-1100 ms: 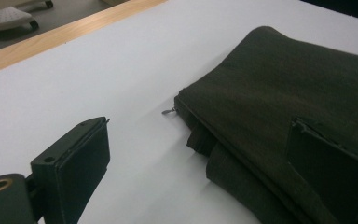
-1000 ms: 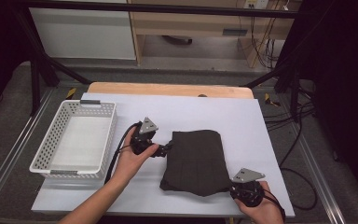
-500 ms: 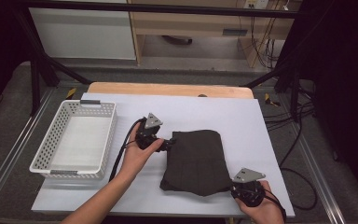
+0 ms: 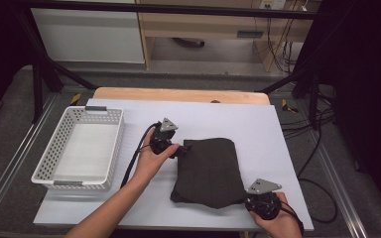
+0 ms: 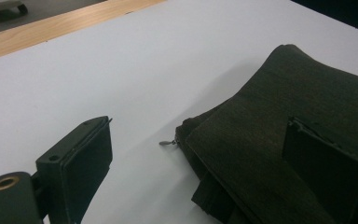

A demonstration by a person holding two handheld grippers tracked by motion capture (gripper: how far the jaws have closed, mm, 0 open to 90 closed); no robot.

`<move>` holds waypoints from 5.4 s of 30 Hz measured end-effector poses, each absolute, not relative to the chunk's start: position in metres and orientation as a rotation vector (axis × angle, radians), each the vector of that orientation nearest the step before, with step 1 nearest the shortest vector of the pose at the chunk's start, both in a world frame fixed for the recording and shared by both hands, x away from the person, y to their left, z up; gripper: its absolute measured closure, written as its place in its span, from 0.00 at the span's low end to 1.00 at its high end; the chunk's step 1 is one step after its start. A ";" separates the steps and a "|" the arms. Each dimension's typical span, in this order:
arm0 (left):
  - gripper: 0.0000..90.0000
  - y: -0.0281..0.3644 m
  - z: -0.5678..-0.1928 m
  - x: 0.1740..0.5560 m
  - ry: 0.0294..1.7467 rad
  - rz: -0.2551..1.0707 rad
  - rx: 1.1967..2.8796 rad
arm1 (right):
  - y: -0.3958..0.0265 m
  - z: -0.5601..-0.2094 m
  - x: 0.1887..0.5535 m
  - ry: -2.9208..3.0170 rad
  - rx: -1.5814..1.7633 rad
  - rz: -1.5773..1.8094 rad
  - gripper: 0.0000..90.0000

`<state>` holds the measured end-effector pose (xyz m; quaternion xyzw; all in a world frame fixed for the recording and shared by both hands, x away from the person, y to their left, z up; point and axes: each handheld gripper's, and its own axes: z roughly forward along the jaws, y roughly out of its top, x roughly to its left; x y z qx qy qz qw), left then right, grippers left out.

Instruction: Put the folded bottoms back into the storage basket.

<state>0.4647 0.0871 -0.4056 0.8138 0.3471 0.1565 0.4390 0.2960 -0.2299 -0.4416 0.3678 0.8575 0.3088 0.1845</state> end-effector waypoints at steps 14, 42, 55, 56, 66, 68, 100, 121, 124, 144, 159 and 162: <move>0.17 0.087 -0.407 0.473 0.892 0.418 2.060 | -0.233 -0.444 0.300 2.433 1.070 0.902 0.84; 0.19 0.069 -0.453 0.495 0.855 0.406 2.154 | -0.232 -0.445 0.299 2.437 1.058 0.910 0.82; 0.36 0.067 -0.452 0.502 0.872 0.257 2.153 | -0.233 -0.445 0.300 2.431 1.083 0.915 0.75; 0.39 0.066 -0.451 0.502 0.864 0.245 2.157 | -0.233 -0.445 0.300 2.430 1.084 0.914 0.74; 0.56 0.064 -0.451 0.503 0.843 0.177 2.150 | -0.232 -0.445 0.300 2.421 1.098 0.908 0.71; 0.60 0.064 -0.451 0.502 0.846 0.165 2.147 | -0.232 -0.445 0.300 2.420 1.100 0.909 0.70; 0.86 0.075 -0.428 0.494 0.877 0.164 2.111 | -0.225 -0.431 0.299 2.410 1.049 0.960 0.89; 0.87 0.121 -0.356 0.494 0.914 0.273 2.090 | -0.195 -0.387 0.332 2.486 1.024 1.200 0.89; 0.87 0.124 -0.346 0.494 0.917 0.284 2.086 | -0.192 -0.382 0.338 2.500 1.016 1.223 0.89; 0.87 0.142 -0.301 0.493 0.924 0.344 2.100 | -0.184 -0.357 0.367 2.562 1.000 1.343 0.89; 0.87 0.176 -0.260 0.492 0.969 0.372 2.045 | -0.153 -0.324 0.381 2.617 0.890 1.410 0.89; 0.87 0.184 -0.252 0.490 0.972 0.391 2.038 | -0.146 -0.318 0.384 2.620 0.869 1.416 0.89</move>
